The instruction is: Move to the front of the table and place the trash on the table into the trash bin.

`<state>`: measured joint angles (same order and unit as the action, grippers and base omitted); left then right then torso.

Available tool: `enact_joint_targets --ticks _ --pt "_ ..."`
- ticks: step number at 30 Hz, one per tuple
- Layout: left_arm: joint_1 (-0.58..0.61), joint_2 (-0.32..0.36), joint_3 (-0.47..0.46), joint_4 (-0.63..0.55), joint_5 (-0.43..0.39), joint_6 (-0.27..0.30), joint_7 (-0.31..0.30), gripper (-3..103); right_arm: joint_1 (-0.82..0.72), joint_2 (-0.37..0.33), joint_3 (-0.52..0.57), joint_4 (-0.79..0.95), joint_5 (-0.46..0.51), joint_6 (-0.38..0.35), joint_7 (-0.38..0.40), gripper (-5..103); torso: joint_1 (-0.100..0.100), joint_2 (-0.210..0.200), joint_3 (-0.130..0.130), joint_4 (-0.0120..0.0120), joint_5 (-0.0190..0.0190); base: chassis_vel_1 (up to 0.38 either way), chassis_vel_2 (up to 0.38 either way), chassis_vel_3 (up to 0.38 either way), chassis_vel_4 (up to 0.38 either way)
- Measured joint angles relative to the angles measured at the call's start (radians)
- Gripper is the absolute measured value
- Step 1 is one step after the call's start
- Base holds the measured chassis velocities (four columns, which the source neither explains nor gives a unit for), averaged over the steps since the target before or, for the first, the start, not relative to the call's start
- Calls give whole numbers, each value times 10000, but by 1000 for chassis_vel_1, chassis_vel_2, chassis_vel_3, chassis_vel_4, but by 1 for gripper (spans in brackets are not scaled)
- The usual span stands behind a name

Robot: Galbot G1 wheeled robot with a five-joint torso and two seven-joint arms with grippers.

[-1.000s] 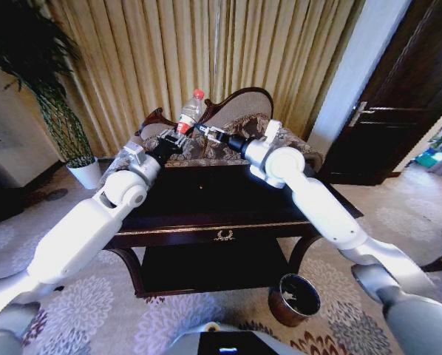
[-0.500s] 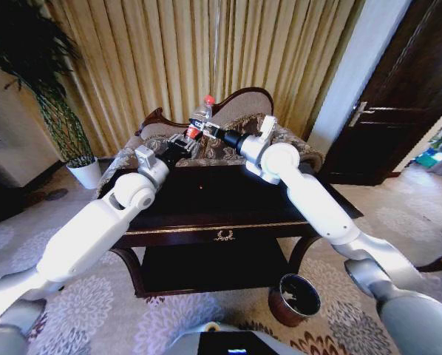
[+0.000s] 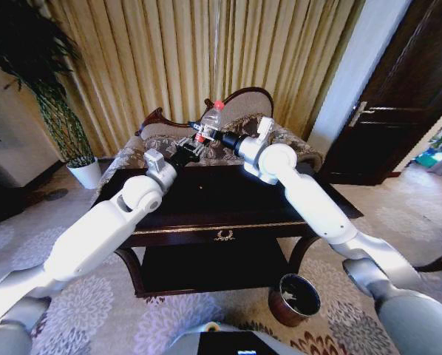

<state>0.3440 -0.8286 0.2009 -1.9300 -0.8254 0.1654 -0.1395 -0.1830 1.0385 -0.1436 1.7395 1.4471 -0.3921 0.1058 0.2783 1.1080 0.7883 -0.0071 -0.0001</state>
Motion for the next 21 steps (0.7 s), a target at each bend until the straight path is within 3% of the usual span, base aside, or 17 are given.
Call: enact_joint_targets --ticks 9,16,18,20,21 --pt "-6 -14 80 8 9 -23 -75 32 -86 8 -6 -19 -116 4 44 71 0 0 0 0 0 0 0 0 0" --pt "-6 -20 119 -93 -26 105 -344 32 -132 -35 27 33 -111 23 44 57 0 0 0 0 0 0 0 0 0" --pt "2 -15 136 -105 -39 150 -372 48 -149 -66 36 76 -107 29 43 51 0 0 0 -1 0 0 0 0 0" --pt "3 -13 141 -106 -37 170 -382 48 -149 -74 36 87 -105 29 43 47 0 0 0 0 0 0 0 0 0" --pt "10 -11 150 -110 -35 209 -418 54 -150 -107 35 124 -97 29 42 44 0 0 0 0 1 0 0 0 0"
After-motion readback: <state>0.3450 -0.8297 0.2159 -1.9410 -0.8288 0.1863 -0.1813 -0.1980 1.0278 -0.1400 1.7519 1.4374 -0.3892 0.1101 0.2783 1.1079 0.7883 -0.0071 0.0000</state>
